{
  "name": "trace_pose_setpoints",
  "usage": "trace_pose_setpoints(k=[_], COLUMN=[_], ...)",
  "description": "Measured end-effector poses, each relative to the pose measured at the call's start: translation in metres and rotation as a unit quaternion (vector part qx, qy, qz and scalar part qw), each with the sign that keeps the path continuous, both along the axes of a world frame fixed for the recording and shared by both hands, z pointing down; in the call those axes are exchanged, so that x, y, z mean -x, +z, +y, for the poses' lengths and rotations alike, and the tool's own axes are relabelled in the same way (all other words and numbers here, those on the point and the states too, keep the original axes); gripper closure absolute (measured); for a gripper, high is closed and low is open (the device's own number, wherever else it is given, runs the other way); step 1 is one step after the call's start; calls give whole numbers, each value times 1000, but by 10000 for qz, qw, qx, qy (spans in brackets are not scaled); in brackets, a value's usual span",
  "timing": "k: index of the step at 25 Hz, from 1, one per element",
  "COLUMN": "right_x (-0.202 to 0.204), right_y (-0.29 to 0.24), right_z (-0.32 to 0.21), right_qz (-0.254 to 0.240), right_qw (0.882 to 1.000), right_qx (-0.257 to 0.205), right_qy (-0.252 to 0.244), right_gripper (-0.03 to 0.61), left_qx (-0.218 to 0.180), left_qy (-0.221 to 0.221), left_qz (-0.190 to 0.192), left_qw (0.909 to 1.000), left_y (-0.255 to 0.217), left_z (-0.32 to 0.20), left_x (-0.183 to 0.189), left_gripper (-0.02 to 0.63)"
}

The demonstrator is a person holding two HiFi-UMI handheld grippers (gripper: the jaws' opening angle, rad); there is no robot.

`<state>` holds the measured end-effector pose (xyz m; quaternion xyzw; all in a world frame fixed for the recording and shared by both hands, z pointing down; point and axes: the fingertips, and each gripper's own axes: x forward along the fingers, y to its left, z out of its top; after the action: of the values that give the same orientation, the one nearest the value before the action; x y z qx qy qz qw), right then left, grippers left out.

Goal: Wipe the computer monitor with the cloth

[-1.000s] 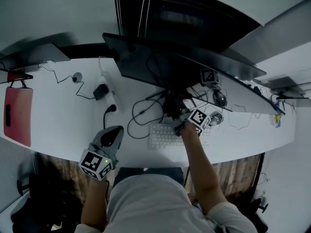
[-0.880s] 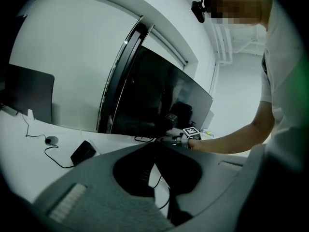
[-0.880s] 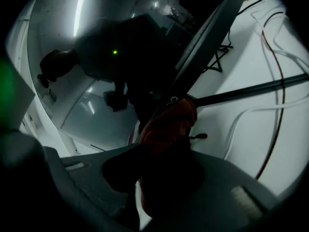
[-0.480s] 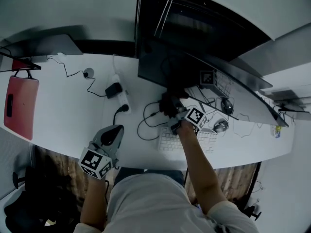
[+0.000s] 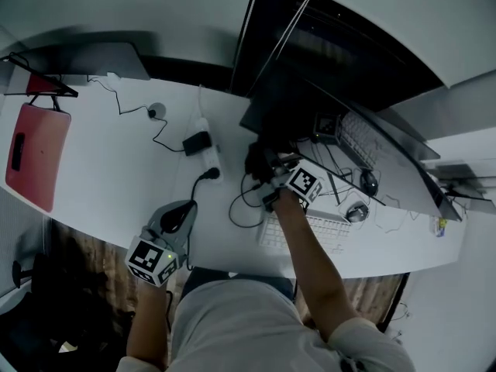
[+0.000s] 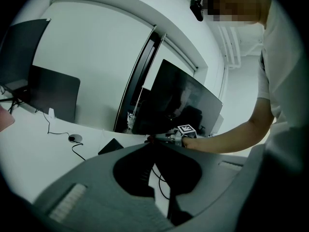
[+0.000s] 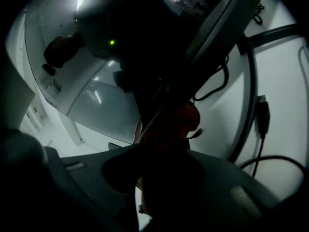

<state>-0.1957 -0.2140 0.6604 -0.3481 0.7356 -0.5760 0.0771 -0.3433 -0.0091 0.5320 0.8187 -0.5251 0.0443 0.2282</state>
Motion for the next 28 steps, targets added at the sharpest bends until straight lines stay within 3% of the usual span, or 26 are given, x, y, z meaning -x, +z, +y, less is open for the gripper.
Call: trace_pose_setpoints(k=[9,21,28], right_x=[63,110,148], right_y=[-9,-11,-45], right_z=[-7,-8,-1], right_qz=[-265,-448,-735], right_qw=[9995,9983,9946], right_qx=[11,1,-199], right_qy=[-187,-366,-710], right_gripper=[485,485,485], left_qx=[47,113,114], left_qy=[-162,-314,-404], left_qz=[73,73,74], left_qw=[9998,9994,9991], left_y=[9,16,16], left_z=[5,4,5], left_x=[9,25,32], left_gripper=[604,604,604])
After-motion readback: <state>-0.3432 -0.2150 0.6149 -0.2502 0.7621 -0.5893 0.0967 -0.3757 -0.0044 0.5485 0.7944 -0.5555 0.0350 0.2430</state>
